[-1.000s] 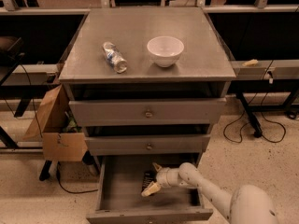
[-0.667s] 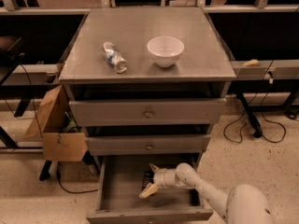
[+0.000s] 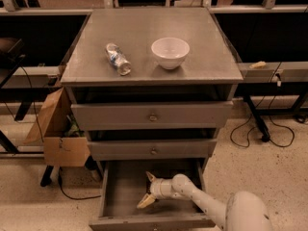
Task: Pick rxbar chocolate from bottom drawer and place on counter
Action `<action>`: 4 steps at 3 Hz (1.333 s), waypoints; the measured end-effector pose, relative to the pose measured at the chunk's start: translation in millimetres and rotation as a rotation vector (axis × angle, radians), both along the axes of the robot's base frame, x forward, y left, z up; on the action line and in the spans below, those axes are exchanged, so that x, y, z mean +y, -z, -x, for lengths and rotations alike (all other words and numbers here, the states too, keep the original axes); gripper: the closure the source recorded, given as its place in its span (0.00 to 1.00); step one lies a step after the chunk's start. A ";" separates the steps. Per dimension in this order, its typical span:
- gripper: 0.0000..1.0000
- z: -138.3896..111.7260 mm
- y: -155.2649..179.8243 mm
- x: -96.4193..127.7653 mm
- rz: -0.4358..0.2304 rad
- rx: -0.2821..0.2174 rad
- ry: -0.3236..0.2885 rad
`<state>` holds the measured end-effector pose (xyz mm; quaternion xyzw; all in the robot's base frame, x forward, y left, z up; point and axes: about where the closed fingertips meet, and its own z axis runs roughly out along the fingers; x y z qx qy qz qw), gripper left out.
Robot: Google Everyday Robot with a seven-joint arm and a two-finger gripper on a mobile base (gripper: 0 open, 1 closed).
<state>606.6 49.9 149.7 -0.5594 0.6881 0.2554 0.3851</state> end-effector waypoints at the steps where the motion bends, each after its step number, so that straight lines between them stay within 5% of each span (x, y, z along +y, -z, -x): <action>1: 0.00 -7.9 2.9 3.0 0.016 -0.048 0.021; 4: 0.00 -29.5 33.1 -16.9 0.098 -0.082 0.030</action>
Offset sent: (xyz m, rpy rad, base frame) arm 0.0383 -0.0185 -0.0104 -0.0865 -0.1208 -0.0823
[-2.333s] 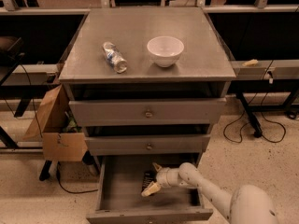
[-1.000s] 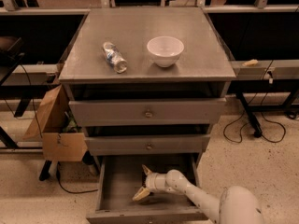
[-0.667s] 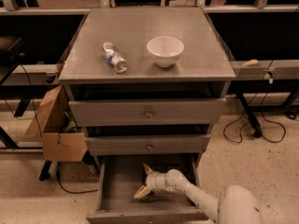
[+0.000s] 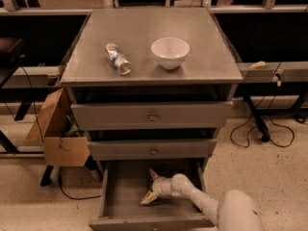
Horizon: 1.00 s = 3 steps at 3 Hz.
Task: Pick rxbar chocolate from bottom drawer and place on counter
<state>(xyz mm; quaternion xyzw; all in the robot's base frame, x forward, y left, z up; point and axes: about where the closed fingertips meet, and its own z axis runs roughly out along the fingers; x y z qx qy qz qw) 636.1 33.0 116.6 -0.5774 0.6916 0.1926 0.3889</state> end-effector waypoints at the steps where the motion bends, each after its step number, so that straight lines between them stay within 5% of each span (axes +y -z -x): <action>1: 0.00 -4.7 13.9 -16.9 0.016 0.005 0.002; 3: 0.00 -9.2 14.5 -36.9 0.025 -0.003 0.009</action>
Offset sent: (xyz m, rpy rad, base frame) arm 0.0186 -0.0551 -0.0178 -0.0327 -0.0117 -0.0265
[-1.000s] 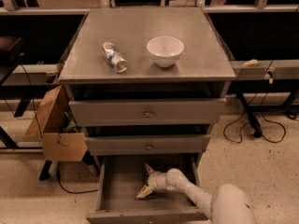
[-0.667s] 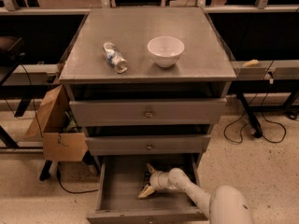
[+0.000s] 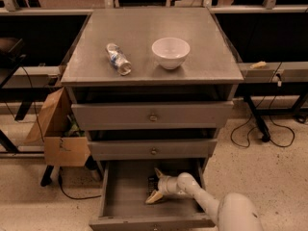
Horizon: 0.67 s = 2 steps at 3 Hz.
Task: Pick rxbar chocolate from bottom drawer and place on counter
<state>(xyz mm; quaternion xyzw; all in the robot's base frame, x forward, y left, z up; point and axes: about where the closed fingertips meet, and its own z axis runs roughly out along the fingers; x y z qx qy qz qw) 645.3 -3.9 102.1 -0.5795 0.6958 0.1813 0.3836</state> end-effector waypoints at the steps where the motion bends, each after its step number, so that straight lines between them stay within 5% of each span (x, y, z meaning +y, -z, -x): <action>1: 0.18 1.6 -0.8 -2.2 -0.002 0.000 -0.009; 2: 0.42 1.6 -4.2 -1.7 -0.002 0.000 -0.008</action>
Offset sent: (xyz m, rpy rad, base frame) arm -0.0052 -0.0197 -0.0063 0.0108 -0.0091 0.0538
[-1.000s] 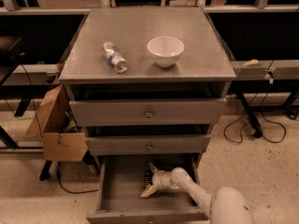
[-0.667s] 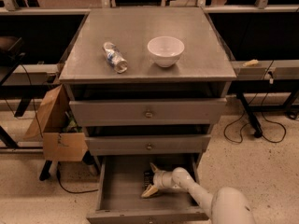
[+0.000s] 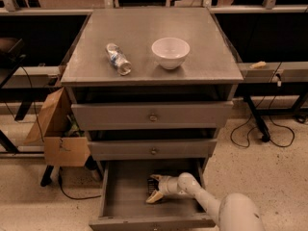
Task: Pick rxbar chocolate from bottom drawer and place on counter
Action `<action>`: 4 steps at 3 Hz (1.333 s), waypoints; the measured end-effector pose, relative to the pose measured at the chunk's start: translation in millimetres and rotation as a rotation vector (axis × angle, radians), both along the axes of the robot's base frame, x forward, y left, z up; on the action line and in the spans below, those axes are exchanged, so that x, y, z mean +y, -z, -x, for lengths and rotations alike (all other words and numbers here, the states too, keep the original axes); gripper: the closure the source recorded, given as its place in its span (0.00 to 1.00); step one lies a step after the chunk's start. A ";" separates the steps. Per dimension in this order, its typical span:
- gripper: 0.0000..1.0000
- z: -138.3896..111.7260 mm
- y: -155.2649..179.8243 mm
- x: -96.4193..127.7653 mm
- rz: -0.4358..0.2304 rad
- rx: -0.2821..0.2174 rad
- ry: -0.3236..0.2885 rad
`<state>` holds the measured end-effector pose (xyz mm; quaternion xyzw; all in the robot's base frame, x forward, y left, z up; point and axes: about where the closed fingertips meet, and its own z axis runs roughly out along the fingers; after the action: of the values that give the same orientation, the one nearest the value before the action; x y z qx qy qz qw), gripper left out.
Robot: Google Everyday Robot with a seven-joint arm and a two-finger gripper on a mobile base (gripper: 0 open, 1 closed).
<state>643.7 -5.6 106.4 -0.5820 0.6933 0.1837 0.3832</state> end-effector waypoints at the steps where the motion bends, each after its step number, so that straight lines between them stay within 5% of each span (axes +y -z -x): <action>1: 0.65 1.2 -5.9 -0.1 0.000 0.000 0.000; 2: 0.88 1.6 -8.5 -0.2 -0.001 0.000 0.000; 3: 1.00 3.8 -7.5 -3.4 -0.015 0.002 0.002; 4: 1.00 7.8 -13.4 -11.6 -0.031 -0.026 -0.021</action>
Offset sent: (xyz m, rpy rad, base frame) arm -0.0025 -0.0273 -0.0075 0.0254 -0.0221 0.0266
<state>635.9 -17.2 119.8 -0.5856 0.6791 0.1909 0.3994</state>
